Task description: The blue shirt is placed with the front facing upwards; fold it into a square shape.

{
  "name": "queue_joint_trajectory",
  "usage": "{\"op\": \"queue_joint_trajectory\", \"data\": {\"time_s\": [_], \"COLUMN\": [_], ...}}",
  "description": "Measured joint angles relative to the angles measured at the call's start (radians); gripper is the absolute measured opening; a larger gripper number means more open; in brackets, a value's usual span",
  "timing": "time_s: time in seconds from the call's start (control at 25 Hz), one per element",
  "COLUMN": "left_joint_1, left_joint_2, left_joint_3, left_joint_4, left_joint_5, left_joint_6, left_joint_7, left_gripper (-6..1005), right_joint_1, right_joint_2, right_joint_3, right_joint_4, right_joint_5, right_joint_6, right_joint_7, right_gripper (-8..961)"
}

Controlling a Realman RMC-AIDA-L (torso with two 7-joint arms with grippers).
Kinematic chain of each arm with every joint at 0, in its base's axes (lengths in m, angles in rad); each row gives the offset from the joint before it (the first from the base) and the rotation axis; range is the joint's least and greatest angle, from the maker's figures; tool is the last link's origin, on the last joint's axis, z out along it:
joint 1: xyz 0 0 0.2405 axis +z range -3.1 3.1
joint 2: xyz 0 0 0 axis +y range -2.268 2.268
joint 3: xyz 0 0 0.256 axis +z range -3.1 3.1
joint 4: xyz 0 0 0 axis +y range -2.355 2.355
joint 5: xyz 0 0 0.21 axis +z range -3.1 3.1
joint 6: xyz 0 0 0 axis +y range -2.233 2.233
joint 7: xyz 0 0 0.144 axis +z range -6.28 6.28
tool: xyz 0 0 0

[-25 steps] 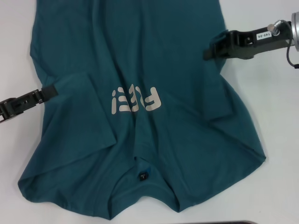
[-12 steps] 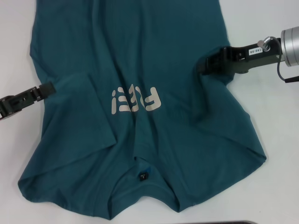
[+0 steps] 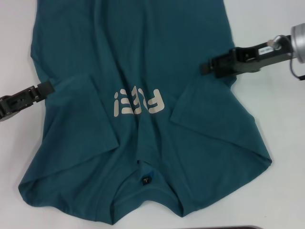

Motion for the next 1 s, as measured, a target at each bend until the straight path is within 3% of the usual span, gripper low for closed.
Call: {"op": "queue_joint_trajectory", "data": {"time_s": [0.2,0.32,0.48,0.64,0.72,0.8,1.0], "left_joint_1": [0.001,0.002,0.002,-0.004,-0.005,-0.005,0.000], "left_joint_2": [0.005,0.005,0.003,0.004,0.004,0.005,0.029], "left_joint_3": [0.000,0.000,0.000,0.001,0.002,0.001,0.001], "left_joint_4": [0.002,0.003,0.002,-0.002,-0.001,0.004,0.005], "left_joint_5": [0.000,0.000,0.000,0.003,0.004,0.003,0.002], "left_joint_6": [0.000,0.000,0.004,0.017,0.021,0.029,0.099], "left_joint_7": [-0.003,-0.003,0.001,0.006,0.006,-0.004,-0.077], "left_gripper": [944,944,943,942,942,942,941], "right_joint_1": [-0.034,-0.068,-0.124,-0.199,-0.224,-0.225,-0.187], "right_joint_2": [-0.028,-0.028,0.012,0.073,0.092,0.090,0.052], "right_joint_3": [-0.016,-0.006,0.000,0.010,0.011,0.008,0.022], "right_joint_4": [-0.064,-0.108,-0.176,-0.243,-0.257,-0.254,-0.215], "right_joint_5": [-0.071,-0.052,0.062,0.241,0.295,0.300,0.304], "right_joint_6": [-0.011,-0.014,-0.047,-0.075,-0.078,-0.098,-0.269], "right_joint_7": [-0.014,-0.037,-0.250,-0.557,-0.642,-0.644,-0.539], "right_gripper": [526,657,745,741,742,745,748]}}
